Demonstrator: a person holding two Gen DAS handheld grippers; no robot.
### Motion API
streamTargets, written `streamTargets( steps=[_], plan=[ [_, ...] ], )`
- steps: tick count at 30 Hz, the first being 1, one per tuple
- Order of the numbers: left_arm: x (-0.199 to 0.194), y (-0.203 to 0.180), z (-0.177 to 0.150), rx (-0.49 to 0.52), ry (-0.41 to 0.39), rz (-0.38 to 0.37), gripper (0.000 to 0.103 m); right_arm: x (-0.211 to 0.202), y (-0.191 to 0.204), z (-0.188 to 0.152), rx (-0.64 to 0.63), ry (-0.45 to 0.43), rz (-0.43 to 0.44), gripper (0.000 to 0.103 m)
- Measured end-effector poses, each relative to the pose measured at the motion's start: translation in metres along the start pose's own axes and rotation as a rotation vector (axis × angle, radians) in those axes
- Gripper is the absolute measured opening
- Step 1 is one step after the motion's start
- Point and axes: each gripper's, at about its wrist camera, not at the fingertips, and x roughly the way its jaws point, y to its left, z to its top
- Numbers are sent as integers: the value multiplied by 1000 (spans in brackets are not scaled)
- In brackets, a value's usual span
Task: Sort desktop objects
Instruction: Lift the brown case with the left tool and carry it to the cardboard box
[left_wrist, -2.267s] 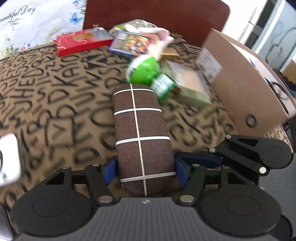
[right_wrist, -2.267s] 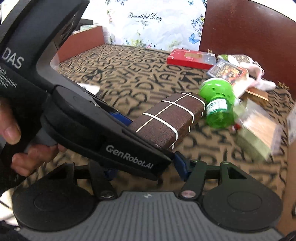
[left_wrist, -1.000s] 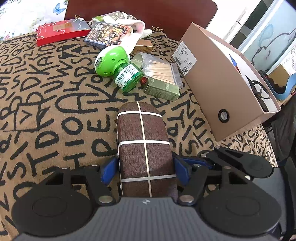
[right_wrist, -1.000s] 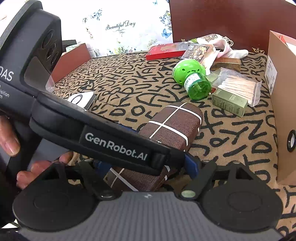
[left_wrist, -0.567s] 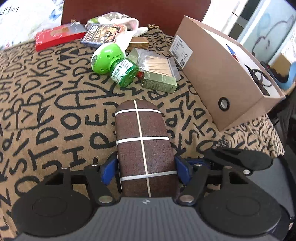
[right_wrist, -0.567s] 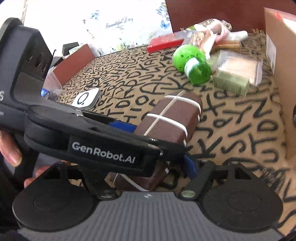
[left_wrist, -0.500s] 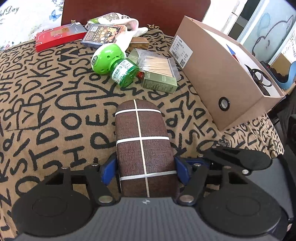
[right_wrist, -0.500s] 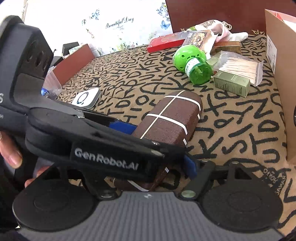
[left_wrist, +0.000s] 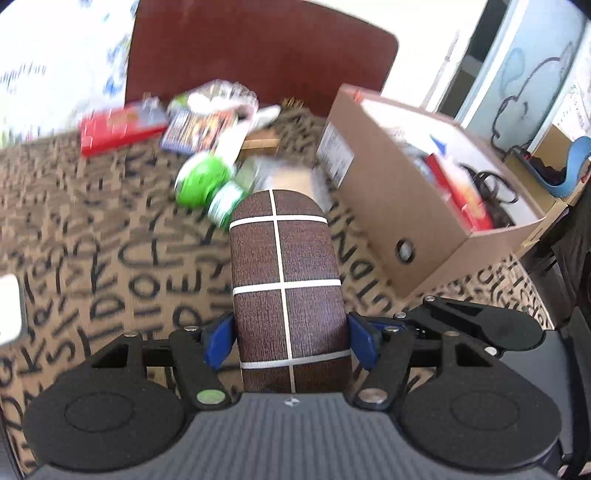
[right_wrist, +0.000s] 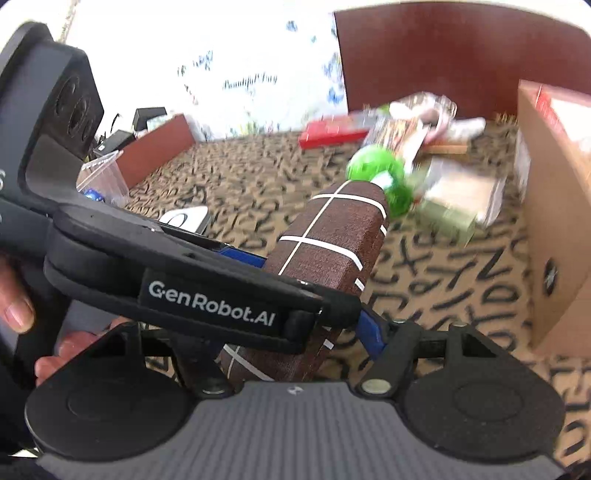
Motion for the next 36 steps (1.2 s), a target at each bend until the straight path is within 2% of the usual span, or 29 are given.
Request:
streamTargets(
  steps=[10, 14, 18, 25, 31, 36],
  plan=[
    [-23, -70, 60, 127, -151, -50, 67, -70, -31, 37, -49, -220, -140, 65],
    [-17, -106, 82, 179, -185, -103, 67, -98, -55, 47, -42, -285, -209, 65],
    [1, -141, 102, 191, -190, -175, 67, -121, -87, 54, -31, -322, -296, 65],
    [40, -193, 127, 215, -186, -278, 67, -151, -148, 62, -8, -336, -423, 65],
    [79, -221, 143, 177, -131, -364, 66, -160, -201, 68, 11, -300, -503, 64],
    [111, -241, 153, 146, -101, -413, 66, -150, -232, 69, -25, -237, -581, 64]
  ],
)
